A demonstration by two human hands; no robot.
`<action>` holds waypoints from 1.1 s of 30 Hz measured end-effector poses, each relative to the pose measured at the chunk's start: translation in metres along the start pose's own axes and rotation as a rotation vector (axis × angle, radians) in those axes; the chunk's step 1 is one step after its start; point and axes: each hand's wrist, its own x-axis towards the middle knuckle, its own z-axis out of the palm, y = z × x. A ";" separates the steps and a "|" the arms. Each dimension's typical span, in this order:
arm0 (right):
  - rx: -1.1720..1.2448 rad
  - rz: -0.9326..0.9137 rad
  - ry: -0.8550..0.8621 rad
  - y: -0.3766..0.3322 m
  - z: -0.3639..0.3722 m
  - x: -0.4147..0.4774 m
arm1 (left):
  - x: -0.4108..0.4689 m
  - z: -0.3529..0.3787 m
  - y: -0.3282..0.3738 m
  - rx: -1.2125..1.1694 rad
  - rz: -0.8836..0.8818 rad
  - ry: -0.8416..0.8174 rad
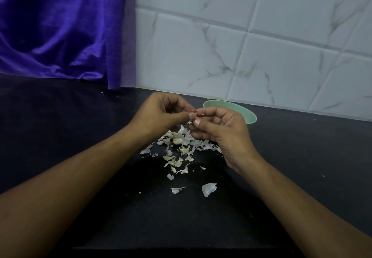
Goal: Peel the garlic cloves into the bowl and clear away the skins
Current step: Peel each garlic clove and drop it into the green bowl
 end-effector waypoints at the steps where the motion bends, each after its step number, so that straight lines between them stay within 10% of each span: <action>1: 0.007 0.000 0.000 0.000 0.000 0.000 | 0.000 0.000 0.000 0.006 0.005 0.008; 33: 0.091 -0.032 -0.021 -0.006 0.006 -0.004 | 0.000 -0.008 0.011 0.020 -0.068 -0.320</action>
